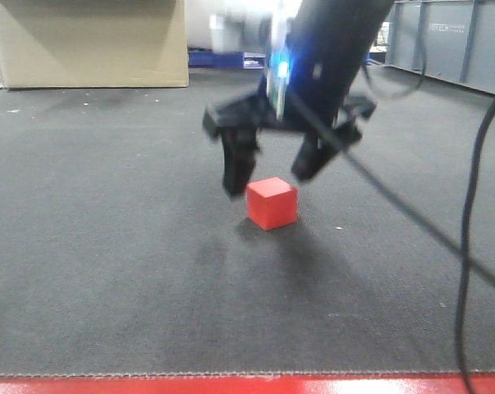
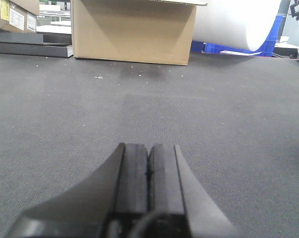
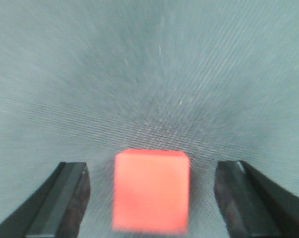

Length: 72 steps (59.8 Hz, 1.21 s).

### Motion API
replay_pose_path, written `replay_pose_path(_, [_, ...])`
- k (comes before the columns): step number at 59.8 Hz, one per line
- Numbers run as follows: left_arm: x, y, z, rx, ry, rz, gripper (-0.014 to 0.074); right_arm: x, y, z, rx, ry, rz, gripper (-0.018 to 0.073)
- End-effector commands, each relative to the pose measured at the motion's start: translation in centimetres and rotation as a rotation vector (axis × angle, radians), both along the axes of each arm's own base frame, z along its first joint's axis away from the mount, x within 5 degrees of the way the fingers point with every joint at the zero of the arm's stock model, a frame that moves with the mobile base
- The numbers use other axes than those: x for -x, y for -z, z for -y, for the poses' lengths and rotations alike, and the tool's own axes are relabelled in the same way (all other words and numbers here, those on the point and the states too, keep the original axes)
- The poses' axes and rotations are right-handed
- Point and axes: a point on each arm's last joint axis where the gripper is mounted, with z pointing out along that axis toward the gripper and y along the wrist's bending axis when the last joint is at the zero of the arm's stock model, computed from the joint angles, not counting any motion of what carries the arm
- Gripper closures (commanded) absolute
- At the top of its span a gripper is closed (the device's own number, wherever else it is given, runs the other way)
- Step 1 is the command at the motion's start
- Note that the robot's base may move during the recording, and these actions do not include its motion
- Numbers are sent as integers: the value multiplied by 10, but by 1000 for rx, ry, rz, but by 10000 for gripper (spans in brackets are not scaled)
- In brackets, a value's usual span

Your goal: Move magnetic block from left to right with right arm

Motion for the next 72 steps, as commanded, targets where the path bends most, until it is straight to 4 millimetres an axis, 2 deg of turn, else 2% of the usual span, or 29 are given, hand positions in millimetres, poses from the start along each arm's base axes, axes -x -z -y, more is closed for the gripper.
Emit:
replay_pose_path(1, [1, -6, 0, 12, 8, 91, 713, 7, -58, 6, -98, -1, 160, -60])
replay_pose_path(5, [1, -6, 0, 12, 8, 91, 713, 16, -76, 12, -120, -2, 193, -14])
replay_pose_path(9, [1, -6, 0, 12, 8, 91, 713, 25, -90, 18, -139, -2, 221, 85])
replay_pose_path(19, [1, -6, 0, 12, 8, 91, 713, 62, -120, 42, -204, 1, 321, 454])
replay_pose_path(22, [1, -6, 0, 12, 8, 91, 713, 72, -125, 50, -225, 3, 354, 511])
replay_pose_path(28, [1, -6, 0, 12, 8, 91, 713, 103, -134, 70, -273, 7, 426, 500])
replay_pose_path(38, [1, -6, 0, 12, 8, 91, 712, 153, -133, 102, -348, 16, 508, 500])
replay_pose_path(53, [1, -6, 0, 12, 8, 91, 713, 224, -120, 149, -449, 18, 657, 500])
replay_pose_path(63, [1, -6, 0, 12, 8, 91, 713, 256, -117, 170, -508, 16, 743, 501])
replay_pose_path(72, [1, -6, 0, 12, 8, 91, 713, 271, -120, 180, -542, 14, 794, 501])
